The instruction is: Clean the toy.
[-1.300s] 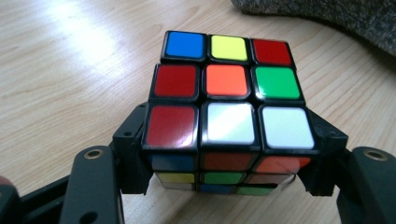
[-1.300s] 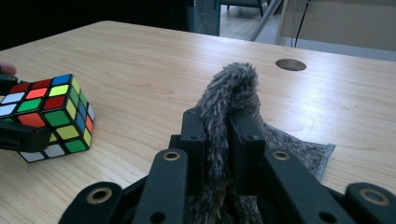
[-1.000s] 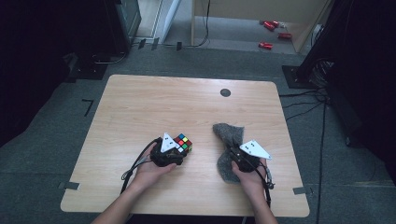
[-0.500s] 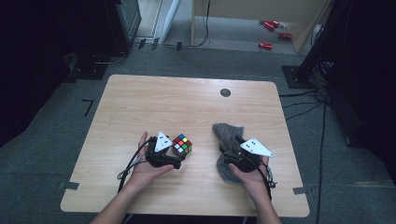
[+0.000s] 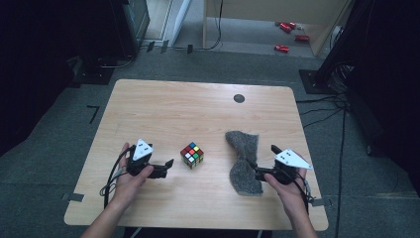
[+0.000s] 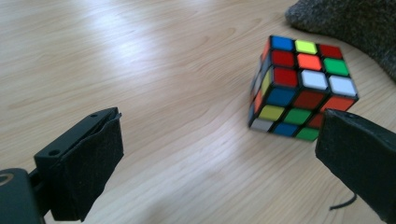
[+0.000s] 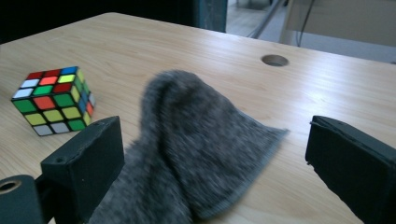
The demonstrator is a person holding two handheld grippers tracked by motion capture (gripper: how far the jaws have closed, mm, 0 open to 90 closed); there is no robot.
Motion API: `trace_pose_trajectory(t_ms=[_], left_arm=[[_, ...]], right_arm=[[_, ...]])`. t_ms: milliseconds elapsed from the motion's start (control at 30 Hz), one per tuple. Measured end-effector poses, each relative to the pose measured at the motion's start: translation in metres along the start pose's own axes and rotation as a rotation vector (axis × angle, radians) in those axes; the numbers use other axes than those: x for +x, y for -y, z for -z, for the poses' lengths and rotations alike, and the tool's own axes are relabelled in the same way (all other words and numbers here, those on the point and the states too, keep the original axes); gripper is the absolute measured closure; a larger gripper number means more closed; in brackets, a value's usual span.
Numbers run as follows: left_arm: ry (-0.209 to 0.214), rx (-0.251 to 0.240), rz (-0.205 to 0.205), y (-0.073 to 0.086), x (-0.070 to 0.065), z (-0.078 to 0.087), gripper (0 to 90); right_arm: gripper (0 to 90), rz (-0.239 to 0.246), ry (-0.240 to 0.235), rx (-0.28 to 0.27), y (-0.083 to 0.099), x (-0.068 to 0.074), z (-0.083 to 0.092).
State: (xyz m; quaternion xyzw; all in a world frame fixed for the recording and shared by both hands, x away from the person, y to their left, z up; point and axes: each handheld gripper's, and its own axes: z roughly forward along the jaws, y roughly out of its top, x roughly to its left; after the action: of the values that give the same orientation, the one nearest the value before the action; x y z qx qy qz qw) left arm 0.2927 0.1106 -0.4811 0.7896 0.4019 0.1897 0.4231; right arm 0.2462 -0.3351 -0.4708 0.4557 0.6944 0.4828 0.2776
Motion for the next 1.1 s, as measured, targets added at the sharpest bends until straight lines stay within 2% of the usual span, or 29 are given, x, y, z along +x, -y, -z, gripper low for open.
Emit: trace_pose_trajectory(t_ms=[100,500,733,800,867,900,967,1100], left_arm=[[-0.012,0.000,0.018,0.011,0.011,0.011,1.9],[-0.074,0.034,0.068,0.051,0.048,0.043,1.9],[-0.104,0.072,0.079,0.070,0.059,0.051,1.9],[-0.118,0.088,0.078,0.073,0.061,0.051,1.9],[-0.122,0.092,0.084,0.074,0.063,0.052,1.9],[-0.128,0.095,0.082,0.075,0.063,0.053,1.9],[-0.142,0.139,0.088,0.075,0.064,0.051,1.9],[-0.140,0.155,0.068,0.075,0.063,0.050,1.9]], right_arm=[[4.4,-0.007,0.036,0.024,0.009,-0.011,0.010],[3.2,-0.037,0.111,0.088,0.039,-0.039,0.034],[3.2,-0.059,0.156,0.136,0.058,-0.053,0.044],[3.2,-0.068,0.182,0.177,0.066,-0.057,0.045],[3.2,-0.078,0.201,0.224,0.071,-0.061,0.046],[3.2,-0.080,0.199,0.226,0.071,-0.062,0.048],[3.3,-0.089,0.208,0.224,0.072,-0.063,0.050],[3.2,-0.080,0.228,0.285,0.074,-0.064,0.050]])
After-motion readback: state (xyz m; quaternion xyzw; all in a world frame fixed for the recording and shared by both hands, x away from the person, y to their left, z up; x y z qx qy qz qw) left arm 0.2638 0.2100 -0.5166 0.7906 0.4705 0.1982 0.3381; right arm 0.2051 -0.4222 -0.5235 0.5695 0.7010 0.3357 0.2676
